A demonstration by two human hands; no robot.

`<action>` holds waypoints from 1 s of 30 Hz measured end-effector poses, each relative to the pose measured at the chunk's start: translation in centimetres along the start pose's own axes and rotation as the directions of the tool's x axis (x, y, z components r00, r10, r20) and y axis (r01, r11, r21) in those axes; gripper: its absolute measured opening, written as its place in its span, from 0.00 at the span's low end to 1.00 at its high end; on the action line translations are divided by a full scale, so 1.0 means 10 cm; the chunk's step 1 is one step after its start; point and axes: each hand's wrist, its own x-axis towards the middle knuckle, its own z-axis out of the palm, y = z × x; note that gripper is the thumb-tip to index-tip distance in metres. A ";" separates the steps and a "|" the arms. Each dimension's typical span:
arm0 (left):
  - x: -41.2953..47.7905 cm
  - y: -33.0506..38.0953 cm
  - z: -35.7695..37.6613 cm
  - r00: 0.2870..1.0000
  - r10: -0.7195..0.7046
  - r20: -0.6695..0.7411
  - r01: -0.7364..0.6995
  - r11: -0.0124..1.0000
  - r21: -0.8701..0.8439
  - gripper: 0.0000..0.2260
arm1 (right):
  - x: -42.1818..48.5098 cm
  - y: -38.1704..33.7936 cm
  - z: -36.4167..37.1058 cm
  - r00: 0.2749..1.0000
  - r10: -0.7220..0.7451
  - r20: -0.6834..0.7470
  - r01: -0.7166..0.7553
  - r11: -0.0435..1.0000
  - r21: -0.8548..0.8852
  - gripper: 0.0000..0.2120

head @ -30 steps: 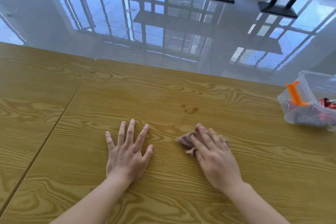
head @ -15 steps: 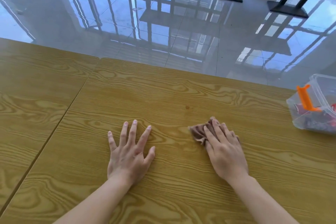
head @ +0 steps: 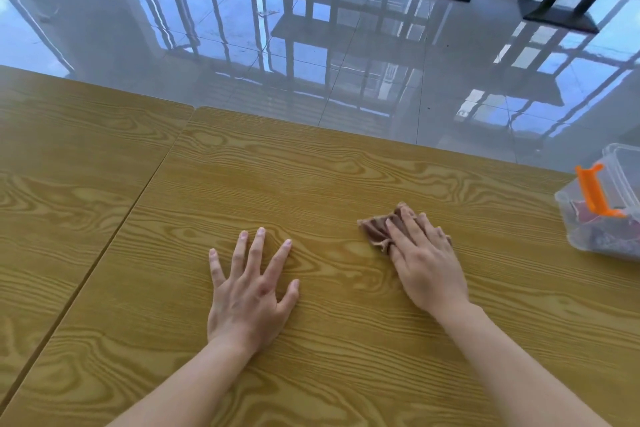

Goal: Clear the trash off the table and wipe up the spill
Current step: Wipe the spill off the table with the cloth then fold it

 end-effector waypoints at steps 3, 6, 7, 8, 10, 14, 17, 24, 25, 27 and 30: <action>0.01 0.00 0.00 1.000 -0.003 0.000 0.003 1.000 0.005 0.29 | 0.53 -0.29 -0.10 0.972 0.235 -0.023 -0.232 0.969 0.079 0.25; 0.00 0.00 -0.01 1.000 -0.002 0.007 0.002 1.000 0.005 0.29 | 0.60 -0.85 -0.01 0.998 0.059 -0.031 -0.056 0.995 0.084 0.25; 0.00 0.00 -0.02 1.000 -0.001 0.008 0.001 1.000 0.003 0.29 | 0.52 -0.99 0.04 0.999 -0.045 -0.027 0.047 0.997 0.064 0.25; 0.00 0.00 -0.03 1.000 0.002 0.010 -0.002 1.000 -0.005 0.29 | 0.42 -1.08 0.06 0.990 -0.139 -0.014 0.140 0.989 0.053 0.25; -0.01 -0.01 -0.05 1.000 0.007 0.015 -0.007 1.000 -0.030 0.29 | 0.27 -1.08 0.04 0.962 -0.273 0.019 0.271 0.961 0.055 0.24; -0.02 -0.02 -0.11 0.999 0.012 0.049 -0.008 0.996 -0.091 0.29 | 0.01 -0.85 -0.10 0.974 -0.224 -0.002 0.222 0.962 0.162 0.28; 0.00 -0.03 -0.15 0.996 -0.010 0.087 0.024 0.988 -0.153 0.28 | -0.20 -0.81 -0.15 0.996 -0.042 -0.077 0.063 0.955 0.291 0.32; 0.35 0.13 -0.29 0.994 0.113 -0.002 -0.109 0.956 -0.272 0.26 | -0.16 -0.91 -0.10 0.993 0.010 -0.113 0.026 0.951 0.309 0.27; 0.42 0.17 -0.29 0.984 0.178 0.003 -0.171 0.949 -0.267 0.27 | -0.13 -0.90 -0.09 0.993 -0.004 -0.118 0.041 0.950 0.310 0.27; 0.52 0.23 -0.24 0.961 0.275 0.014 -0.265 0.939 -0.221 0.27 | -0.09 -0.87 -0.05 0.989 -0.052 -0.141 0.095 0.943 0.318 0.27; 0.54 0.21 -0.15 0.945 0.327 -0.002 -0.323 0.933 -0.159 0.24 | 0.01 -0.86 -0.01 0.974 -0.164 -0.158 0.207 0.924 0.322 0.27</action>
